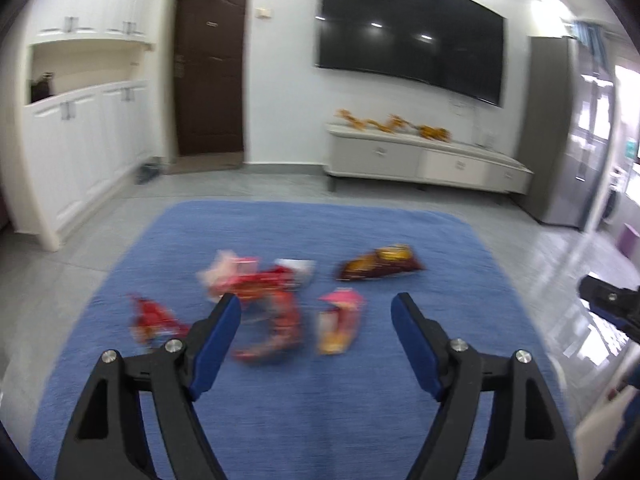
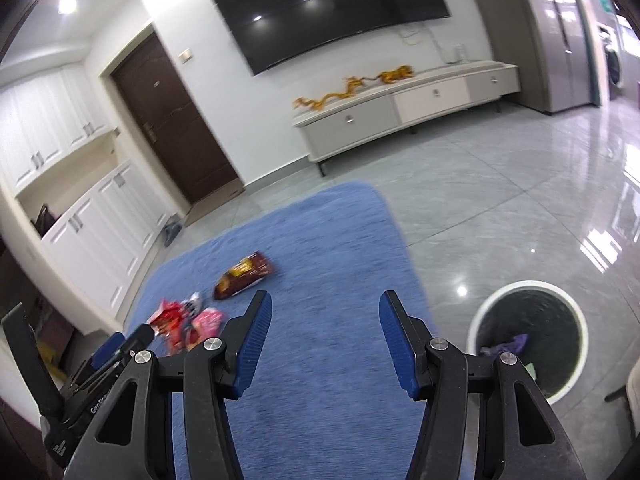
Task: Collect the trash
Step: 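Move both open tools back over the rug toward the red wrappers, then grasp the red snack bag with the left tool while the right tool grasps the pink wrapper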
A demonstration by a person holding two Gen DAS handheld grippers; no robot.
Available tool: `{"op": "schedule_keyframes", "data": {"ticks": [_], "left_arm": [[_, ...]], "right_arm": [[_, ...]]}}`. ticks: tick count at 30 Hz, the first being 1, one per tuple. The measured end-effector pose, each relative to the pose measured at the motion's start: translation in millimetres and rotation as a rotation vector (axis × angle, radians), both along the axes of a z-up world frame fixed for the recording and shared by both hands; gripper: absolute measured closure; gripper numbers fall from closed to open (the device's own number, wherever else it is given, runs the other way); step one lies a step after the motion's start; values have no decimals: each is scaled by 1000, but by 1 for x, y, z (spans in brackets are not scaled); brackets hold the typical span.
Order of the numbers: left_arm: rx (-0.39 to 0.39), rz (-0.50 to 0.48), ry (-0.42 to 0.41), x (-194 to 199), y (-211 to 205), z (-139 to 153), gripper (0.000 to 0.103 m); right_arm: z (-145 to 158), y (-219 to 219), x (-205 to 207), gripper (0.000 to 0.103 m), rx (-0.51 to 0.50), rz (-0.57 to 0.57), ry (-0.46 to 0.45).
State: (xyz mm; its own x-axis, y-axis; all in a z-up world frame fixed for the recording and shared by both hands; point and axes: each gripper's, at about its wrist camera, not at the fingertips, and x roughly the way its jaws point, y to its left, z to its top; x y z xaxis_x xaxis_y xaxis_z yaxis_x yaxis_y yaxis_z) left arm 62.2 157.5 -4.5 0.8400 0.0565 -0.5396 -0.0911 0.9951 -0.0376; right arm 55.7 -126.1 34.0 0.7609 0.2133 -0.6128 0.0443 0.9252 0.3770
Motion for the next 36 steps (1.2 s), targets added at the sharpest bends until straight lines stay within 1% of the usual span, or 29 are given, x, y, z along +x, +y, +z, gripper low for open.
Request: {"op": "schedule_keyframes", "data": {"ticks": [6,9,12,14,16,20,24,27,30,32,34,35,36], "left_arm": [[-21,196,0,-19,61,-23,23],[-46,243,5,-24,80,-30,22],[-89,266,34,-22,100,-37,21],[-121,256,50,-18,109,-39,21],[-147,216,71,-9,114,-41,21],[-162,184,99,6,120,-44,21],[-221,164,157,21,130,-62,21],[-247,152,183,28,131,-74,22],[-294,121,202,32,133,-81,33],[-306,113,204,32,133,-83,40],[-313,96,202,31,132,-83,49],[-311,89,201,31,131,-83,50],[-309,83,198,30,130,-82,53]], "right_arm": [[-8,40,15,48,-7,99,33],[-15,57,23,48,-4,145,57],[-20,72,32,48,1,177,75],[-24,83,40,48,3,200,89],[-29,95,49,48,6,233,105],[-36,122,67,48,0,303,126],[-43,148,86,48,9,360,136],[-49,168,100,48,7,402,144],[-57,182,109,48,8,429,156],[-62,188,113,48,8,433,163],[-69,191,116,48,9,431,170],[-73,192,118,48,2,426,173],[-76,192,119,48,-7,421,178]]}}
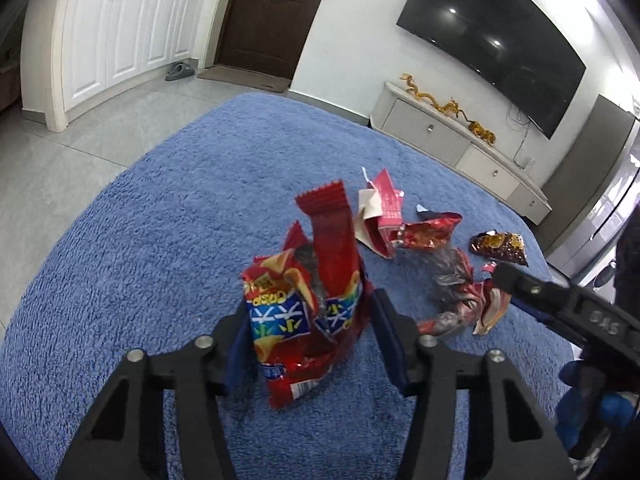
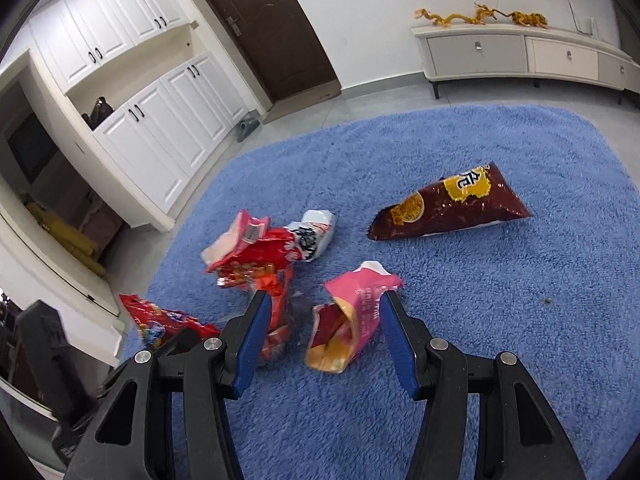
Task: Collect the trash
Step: 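Grasp the red snack bag with the left tool while the right tool grasps the pink wrapper, then carry the red bag and pink wrapper over the bin and open both tools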
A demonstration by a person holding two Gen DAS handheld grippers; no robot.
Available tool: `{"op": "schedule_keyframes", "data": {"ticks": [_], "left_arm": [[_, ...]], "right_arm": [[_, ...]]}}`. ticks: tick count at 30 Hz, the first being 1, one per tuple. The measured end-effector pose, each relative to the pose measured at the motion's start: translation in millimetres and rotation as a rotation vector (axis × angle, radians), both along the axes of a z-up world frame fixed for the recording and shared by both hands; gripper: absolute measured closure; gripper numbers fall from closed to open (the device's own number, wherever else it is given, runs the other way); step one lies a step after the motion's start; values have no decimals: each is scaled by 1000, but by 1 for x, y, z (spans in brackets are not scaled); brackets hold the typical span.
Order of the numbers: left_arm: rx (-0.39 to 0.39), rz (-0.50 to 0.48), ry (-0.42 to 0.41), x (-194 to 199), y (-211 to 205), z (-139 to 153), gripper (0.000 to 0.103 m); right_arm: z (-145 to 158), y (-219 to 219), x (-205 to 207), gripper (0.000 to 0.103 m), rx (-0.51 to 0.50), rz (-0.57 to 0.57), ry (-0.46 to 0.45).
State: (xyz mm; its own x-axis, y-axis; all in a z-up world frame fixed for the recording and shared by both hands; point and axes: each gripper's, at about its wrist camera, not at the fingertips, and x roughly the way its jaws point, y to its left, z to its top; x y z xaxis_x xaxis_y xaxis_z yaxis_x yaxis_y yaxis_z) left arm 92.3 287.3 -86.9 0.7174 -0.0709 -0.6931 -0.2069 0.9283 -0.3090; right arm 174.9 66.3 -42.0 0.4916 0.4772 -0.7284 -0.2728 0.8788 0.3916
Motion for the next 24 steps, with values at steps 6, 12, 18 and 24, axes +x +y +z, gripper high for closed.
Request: {"op": "schedule_keyframes", "data": {"ticks": [6,12,18,24], "left_arm": [[12,-6,-19,-6,-3,3,62],[57,-8,-39,-13,-7,12,71],[62,5,-65,-30,-16,30,77],[100,-69,-137,-48,-48,61,82]], "right_arm": [[-18,1,3,63,-34,-7,15],[-12,-7,-6,68,1,0,-23],[4,-25,-27,70,21,-4,-70],[17,-52,-48,70,48,-45,-110]]}}
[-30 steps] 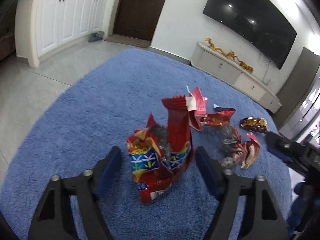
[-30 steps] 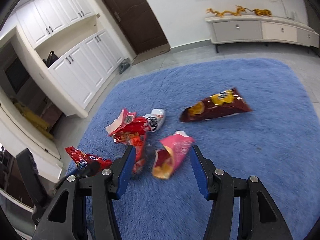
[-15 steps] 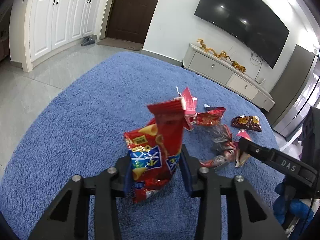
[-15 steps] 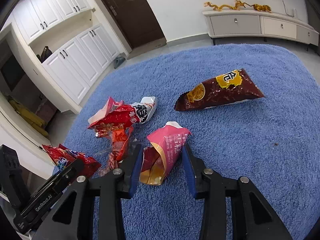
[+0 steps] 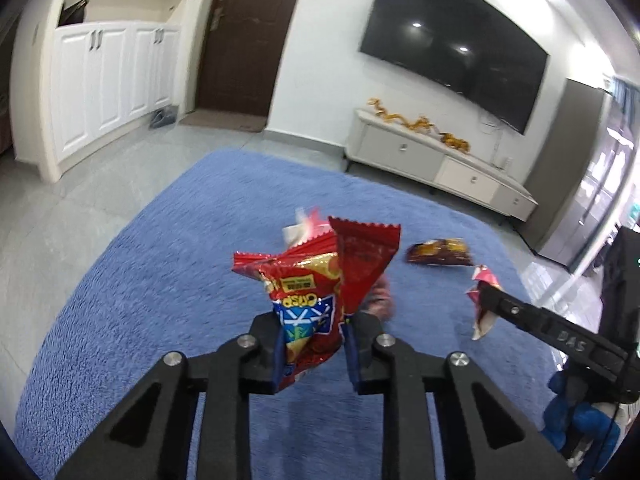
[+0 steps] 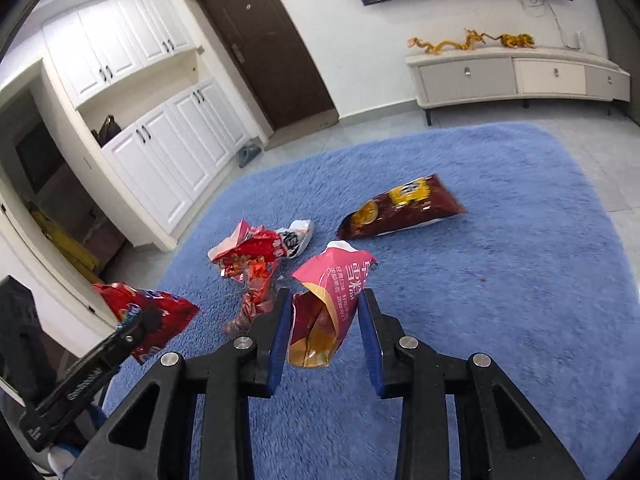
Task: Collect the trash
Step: 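Carry the red bag and pink wrapper over the bin and open both tools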
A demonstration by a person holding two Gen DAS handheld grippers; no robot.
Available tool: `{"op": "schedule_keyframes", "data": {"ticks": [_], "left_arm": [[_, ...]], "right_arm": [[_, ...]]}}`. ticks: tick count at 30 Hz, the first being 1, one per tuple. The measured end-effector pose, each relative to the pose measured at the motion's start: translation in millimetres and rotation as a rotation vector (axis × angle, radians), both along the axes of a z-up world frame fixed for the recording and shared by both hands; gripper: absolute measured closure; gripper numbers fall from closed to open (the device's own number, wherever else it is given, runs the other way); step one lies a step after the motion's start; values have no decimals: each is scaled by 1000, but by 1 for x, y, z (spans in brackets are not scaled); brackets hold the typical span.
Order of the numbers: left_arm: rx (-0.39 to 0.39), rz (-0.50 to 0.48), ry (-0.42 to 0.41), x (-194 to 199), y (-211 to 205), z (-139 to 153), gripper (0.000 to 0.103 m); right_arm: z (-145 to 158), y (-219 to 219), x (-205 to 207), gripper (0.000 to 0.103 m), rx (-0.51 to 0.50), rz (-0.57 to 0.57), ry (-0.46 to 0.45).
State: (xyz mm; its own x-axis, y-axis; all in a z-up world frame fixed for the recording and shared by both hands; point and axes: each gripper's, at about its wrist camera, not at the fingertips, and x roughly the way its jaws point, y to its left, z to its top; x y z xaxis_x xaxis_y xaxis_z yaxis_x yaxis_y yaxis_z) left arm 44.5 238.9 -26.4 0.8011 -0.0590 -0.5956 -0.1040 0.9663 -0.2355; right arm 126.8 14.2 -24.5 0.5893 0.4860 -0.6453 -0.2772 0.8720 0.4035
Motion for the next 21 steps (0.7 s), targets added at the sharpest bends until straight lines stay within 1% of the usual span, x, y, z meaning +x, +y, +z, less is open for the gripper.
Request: {"op": "schedule_keyframes", "data": {"ticks": [5,11,17,18,21], "left_arm": [[-3,-81,-20,-3,-32,16,86],[-13,-236,1,9,-91,28,88],[19,-446,23,29,-188,35,88],[30,-493,27,32,-210,35,88],[66,-587,38,39,-260,32,88]], "right_arm": [[11,-34,-14,71,23,-67,-25],[17,-105,-34,71,54,-199,-51],[17,-189,-57,72,80,-374,-72],[16,-203,-61,72,80,-406,-74],[8,-246,-74,72,89,-507,-63]]}}
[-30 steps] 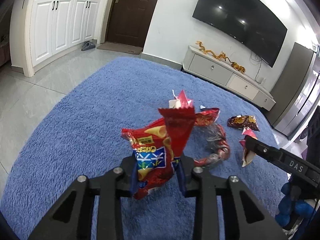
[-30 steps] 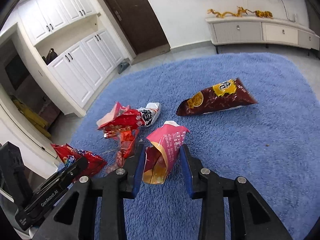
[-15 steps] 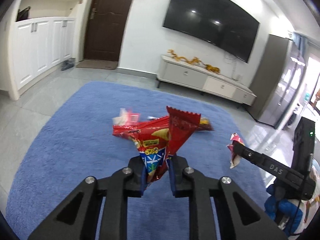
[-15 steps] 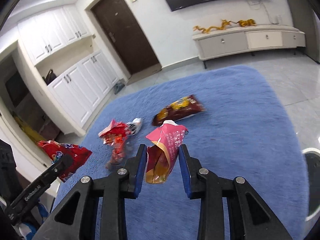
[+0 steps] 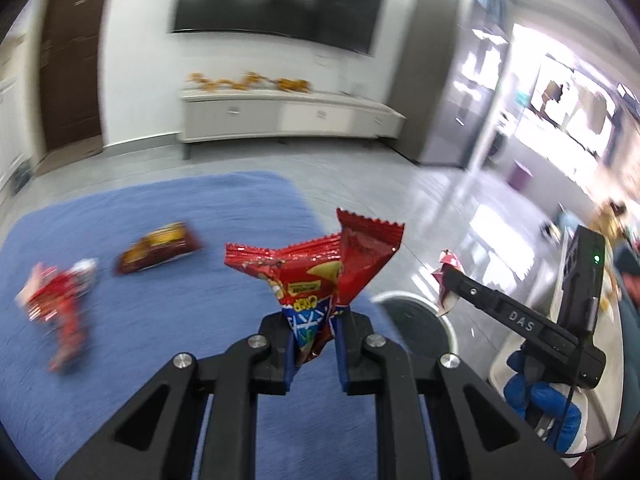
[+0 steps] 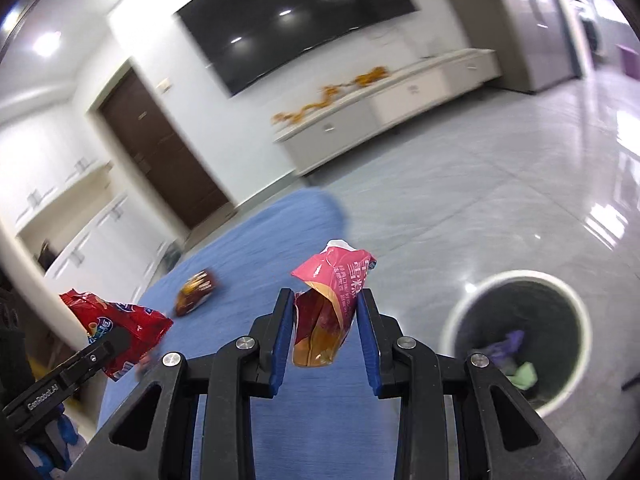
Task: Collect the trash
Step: 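Carry the red bag and pink wrapper over the bin and open both tools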
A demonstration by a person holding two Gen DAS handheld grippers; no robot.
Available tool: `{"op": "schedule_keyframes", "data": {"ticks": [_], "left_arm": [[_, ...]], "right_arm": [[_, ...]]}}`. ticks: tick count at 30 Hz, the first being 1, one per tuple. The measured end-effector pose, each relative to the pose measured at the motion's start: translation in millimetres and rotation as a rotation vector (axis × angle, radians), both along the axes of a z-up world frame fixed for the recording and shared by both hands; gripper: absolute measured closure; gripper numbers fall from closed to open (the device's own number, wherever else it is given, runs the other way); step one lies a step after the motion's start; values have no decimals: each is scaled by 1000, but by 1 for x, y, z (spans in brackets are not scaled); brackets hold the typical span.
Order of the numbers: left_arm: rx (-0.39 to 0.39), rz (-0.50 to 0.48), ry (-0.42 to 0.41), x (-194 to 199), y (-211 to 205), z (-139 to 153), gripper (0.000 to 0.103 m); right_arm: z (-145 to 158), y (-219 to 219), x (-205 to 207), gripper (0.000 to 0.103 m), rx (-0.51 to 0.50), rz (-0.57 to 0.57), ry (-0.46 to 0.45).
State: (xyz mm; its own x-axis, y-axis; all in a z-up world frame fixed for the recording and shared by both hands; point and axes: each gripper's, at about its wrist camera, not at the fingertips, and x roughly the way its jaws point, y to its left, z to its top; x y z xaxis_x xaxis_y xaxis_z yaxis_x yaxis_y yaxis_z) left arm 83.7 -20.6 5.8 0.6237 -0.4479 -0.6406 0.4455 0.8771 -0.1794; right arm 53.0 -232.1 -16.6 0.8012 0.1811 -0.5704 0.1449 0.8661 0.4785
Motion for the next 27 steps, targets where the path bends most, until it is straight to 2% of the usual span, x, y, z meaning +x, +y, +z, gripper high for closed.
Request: {"op": "schedule_keyframes", "data": {"ticks": [5,8,12,18,20,22,24,27], "left_arm": [[68,-141,25,11,-86,-15,88],[91,-195,65,21,-126,-28,87],[108,-227,95,32,-159,-43,86],[67,-231,196,63,-187,-62,86],[39,-229,222,71,-192,-64,77],[6,-224,257,78,-193,-69,55],[-18,-225,286,84,-200,-71,51],[-31,-236,315,89,-204,-73,50]], "right_arm": [[-28,-68,-21,72,40,-160,61],[-45,-90,-25,72,61,-219,101],[-61,-110,-21,72,65,-255,136],[-79,-123,-10,69,45,-286,182],[-86,-129,-9,69,45,-293,195],[-90,-135,-9,68,40,-305,208],[-95,-141,-9,61,42,-323,217],[-97,-148,-15,56,56,-348,218]]}}
